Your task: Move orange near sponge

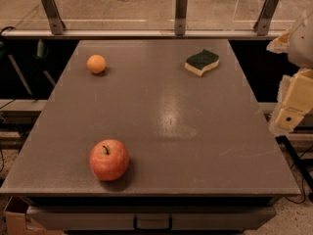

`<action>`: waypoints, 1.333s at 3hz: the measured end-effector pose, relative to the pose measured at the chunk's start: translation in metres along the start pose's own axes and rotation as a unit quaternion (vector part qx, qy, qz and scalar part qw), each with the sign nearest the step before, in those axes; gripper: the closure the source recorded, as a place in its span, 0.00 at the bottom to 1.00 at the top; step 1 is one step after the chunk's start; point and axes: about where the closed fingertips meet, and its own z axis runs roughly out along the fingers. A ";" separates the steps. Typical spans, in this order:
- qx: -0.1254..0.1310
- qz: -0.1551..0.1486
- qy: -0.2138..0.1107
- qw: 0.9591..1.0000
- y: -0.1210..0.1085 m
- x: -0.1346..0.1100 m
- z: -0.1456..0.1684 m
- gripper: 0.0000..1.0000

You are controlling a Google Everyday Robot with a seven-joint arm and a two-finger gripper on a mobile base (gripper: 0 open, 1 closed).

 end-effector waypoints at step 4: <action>-0.045 -0.139 -0.185 0.972 -0.046 -0.198 0.081 0.00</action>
Offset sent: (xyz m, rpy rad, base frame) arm 0.0874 0.0931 -0.0330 0.1853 -0.0230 0.3010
